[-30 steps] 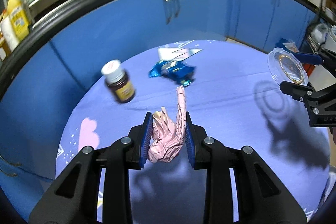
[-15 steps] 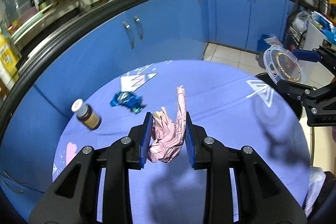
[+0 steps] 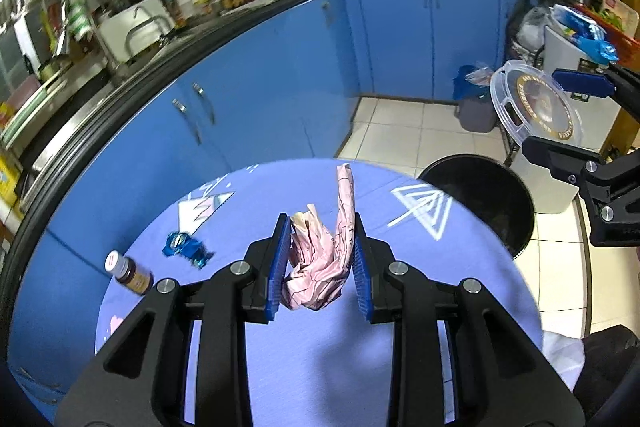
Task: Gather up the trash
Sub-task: 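Carry the pink wrapper and clear lid with both grippers over the black bin, then open the right gripper to drop the clear lid while the left gripper holds the pink wrapper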
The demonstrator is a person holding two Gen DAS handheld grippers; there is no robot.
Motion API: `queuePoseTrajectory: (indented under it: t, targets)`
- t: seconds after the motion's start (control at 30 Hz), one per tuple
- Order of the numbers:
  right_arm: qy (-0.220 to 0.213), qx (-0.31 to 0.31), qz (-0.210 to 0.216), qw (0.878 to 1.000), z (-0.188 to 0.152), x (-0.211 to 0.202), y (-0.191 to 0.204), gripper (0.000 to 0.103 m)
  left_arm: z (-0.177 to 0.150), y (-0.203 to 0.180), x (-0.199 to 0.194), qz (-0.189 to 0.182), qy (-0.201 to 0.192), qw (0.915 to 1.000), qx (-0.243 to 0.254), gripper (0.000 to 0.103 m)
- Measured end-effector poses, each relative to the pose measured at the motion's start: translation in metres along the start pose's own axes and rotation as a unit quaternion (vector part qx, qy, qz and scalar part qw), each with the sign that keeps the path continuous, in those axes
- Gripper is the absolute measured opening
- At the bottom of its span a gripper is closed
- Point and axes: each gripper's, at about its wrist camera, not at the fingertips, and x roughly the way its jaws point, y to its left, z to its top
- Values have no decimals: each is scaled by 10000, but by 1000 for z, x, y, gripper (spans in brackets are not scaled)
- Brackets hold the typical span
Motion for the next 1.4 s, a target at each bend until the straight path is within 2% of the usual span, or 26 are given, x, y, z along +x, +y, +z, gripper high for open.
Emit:
queuePoseTrajectory:
  t: [0.27,0.7,1.13,1.4]
  targets:
    - [-170,131,-138,9997,-1,-16,-24,84,22,-32,-1,-96,-115,9997,216,30]
    - [-282,310,-294,9987,-2,-22,-58,85,47,-63,11,-215,-124,9986,466,30]
    - [-398,408,-444,9974,8,-17,-87,85,77,-81,22,-294,-259,9976,565,30]
    - [-382,482,-456,9971,11,-9,-98,85,87,-84,35,-305,-212,9977,564,30]
